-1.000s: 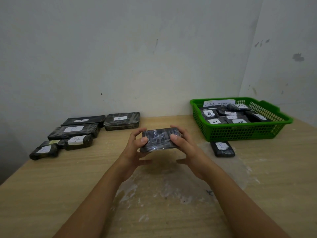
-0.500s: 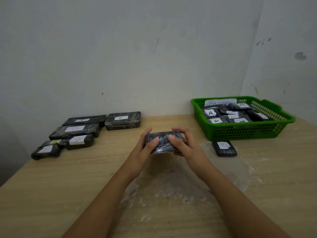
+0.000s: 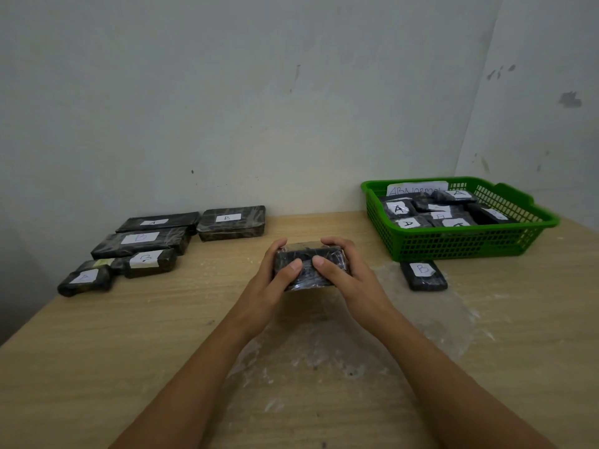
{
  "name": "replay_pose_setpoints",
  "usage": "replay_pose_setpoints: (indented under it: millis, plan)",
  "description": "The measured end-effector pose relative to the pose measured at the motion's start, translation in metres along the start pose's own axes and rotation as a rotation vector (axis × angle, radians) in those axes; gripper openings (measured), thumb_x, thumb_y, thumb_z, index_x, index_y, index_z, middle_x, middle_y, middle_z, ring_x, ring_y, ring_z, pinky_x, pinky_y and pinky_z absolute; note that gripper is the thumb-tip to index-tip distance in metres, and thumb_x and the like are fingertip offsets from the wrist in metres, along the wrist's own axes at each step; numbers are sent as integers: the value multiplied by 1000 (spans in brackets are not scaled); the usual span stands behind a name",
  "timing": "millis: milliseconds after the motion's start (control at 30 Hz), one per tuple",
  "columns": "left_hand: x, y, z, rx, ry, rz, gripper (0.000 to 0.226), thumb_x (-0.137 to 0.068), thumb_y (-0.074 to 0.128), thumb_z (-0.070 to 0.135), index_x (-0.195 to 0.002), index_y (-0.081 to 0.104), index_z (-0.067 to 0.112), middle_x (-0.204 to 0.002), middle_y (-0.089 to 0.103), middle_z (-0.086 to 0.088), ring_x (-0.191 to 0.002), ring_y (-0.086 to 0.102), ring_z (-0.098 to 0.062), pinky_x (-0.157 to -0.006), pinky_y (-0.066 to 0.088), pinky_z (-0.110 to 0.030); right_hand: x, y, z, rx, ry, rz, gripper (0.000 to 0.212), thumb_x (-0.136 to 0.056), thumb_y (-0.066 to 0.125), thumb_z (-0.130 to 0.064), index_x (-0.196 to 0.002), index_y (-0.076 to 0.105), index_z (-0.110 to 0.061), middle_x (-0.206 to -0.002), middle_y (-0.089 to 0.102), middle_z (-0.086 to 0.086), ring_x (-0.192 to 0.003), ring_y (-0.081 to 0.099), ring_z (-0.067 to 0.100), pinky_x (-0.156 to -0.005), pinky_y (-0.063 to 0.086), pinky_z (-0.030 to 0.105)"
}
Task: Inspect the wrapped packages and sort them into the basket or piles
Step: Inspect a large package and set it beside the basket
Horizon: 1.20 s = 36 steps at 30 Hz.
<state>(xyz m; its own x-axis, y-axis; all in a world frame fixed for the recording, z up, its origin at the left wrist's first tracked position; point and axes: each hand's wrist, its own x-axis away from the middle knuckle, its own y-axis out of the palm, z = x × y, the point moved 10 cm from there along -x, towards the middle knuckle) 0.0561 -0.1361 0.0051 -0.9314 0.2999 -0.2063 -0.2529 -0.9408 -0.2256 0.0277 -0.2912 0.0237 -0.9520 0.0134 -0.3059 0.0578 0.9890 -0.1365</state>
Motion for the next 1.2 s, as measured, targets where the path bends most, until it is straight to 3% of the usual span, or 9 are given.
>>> replay_pose_setpoints:
  millis: [100, 267, 500, 667, 767, 833, 1000, 1100, 1200]
  plan:
    - [-1, 0, -1, -1, -7, -2, 79, -78, 55, 76, -149, 35, 48, -140, 52, 12, -108, 62, 12, -83, 47, -8, 0, 1, 6, 12, 10, -8, 54, -82, 64, -58, -131, 52, -38, -111, 66, -14, -95, 69, 0, -81, 54, 20]
    - [0, -3, -5, 18, -6, 3, 60, -92, 55, 65, -147, 37, 46, -140, 51, 12, -105, 62, 12, -82, 49, -8, -1, 5, 13, 58, 28, -54, 61, -81, 70, -60, -135, 46, -42, -115, 67, -9, -98, 70, 6, -87, 58, 29]
    - [-4, -3, -6, 27, -16, -16, 87, -72, 56, 70, -152, 32, 45, -145, 49, 7, -124, 57, -4, -104, 46, -30, 2, 8, 12, 11, 17, -60, 55, -84, 66, -56, -132, 47, -38, -111, 66, -11, -96, 70, 6, -84, 57, 27]
    - [-3, -1, -10, -1, -36, -28, 74, -80, 54, 70, -147, 32, 52, -139, 51, 10, -118, 57, 3, -96, 45, -22, 1, 4, 14, 75, 33, -38, 49, -90, 46, -65, -133, 46, -41, -109, 66, -15, -95, 67, -5, -82, 52, 18]
    - [-3, 0, -13, 14, -36, -28, 73, -75, 52, 77, -142, 36, 55, -139, 52, 10, -119, 58, 1, -98, 45, -23, -3, 0, 20, 53, 47, -30, 42, -98, 41, -67, -132, 50, -44, -115, 66, -16, -102, 66, -2, -93, 52, 29]
    - [-3, -1, -12, 18, -29, -21, 69, -75, 51, 77, -139, 39, 55, -139, 53, 8, -118, 59, -1, -98, 46, -24, -3, 1, 22, 64, 50, -46, 39, -100, 41, -62, -132, 50, -43, -116, 66, -15, -104, 66, 0, -96, 52, 32]
    - [-2, -1, -9, 5, -24, -6, 72, -74, 49, 78, -141, 36, 54, -136, 52, 12, -121, 58, -4, -94, 45, -22, -4, 1, 20, 16, 43, -38, 24, -107, 43, -39, -127, 53, -32, -113, 64, -13, -96, 65, -3, -89, 52, 23]
    - [-3, 0, -7, -5, -29, 1, 71, -74, 46, 81, -141, 35, 58, -133, 51, 22, -119, 58, 0, -95, 45, -24, -4, 1, 21, 14, 46, -38, 25, -105, 42, -45, -125, 53, -35, -113, 63, -12, -95, 65, -4, -86, 52, 20]
    - [-4, -1, -10, 0, -36, 6, 58, -83, 45, 74, -138, 39, 57, -133, 53, 18, -118, 59, -3, -96, 46, -25, -3, 2, 20, 22, 44, -48, 38, -95, 40, -59, -126, 51, -39, -113, 64, -14, -95, 66, -4, -92, 53, 30]
